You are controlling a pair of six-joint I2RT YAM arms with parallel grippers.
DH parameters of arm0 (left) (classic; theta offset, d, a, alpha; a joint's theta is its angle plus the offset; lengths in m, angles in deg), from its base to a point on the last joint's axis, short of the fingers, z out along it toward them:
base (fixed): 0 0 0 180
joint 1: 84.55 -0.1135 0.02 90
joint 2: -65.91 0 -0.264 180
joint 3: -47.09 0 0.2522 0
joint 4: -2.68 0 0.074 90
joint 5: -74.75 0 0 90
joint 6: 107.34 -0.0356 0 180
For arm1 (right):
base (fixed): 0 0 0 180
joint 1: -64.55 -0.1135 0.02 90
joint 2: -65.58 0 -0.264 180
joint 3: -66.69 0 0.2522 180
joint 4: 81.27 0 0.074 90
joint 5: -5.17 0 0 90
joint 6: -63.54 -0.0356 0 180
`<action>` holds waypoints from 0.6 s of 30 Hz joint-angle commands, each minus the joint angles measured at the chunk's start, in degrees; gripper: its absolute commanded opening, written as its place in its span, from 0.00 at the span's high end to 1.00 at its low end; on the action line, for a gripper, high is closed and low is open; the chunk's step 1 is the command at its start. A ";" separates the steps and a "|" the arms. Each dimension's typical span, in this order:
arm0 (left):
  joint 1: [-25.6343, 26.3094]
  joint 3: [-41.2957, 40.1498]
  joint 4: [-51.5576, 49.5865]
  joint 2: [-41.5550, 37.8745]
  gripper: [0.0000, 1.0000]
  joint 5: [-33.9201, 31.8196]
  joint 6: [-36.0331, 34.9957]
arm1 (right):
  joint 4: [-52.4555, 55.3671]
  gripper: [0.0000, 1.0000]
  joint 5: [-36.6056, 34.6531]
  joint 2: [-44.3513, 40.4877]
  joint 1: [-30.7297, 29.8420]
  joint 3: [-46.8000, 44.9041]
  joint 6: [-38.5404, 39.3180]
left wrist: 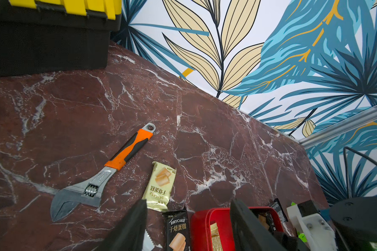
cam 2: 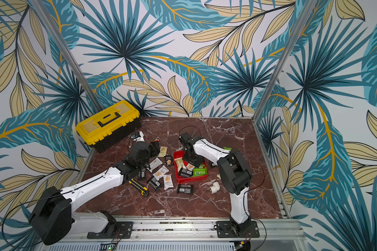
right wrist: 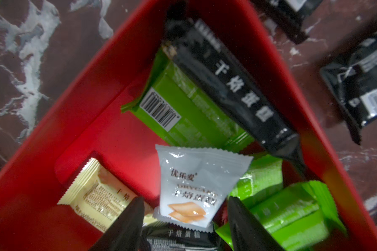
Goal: Take the cookies out of the storage box
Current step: Pick up the cookie from the storage box.
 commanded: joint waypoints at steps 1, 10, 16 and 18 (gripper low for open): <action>-0.92 -1.55 0.81 -1.38 0.35 1.03 -0.15 | 1.63 0.37 -1.14 1.69 -0.12 0.95 -0.66; -2.16 -1.90 0.45 -1.92 0.35 2.24 -0.72 | 1.67 0.42 -1.52 4.30 -0.21 1.87 -0.66; -2.51 -1.92 0.36 -2.00 0.35 2.53 -0.99 | 1.65 0.48 -1.50 4.79 -0.15 2.22 -0.52; -2.56 -1.93 0.27 -1.96 0.35 2.53 -0.94 | 1.68 0.50 -1.60 4.45 -0.13 2.15 -0.41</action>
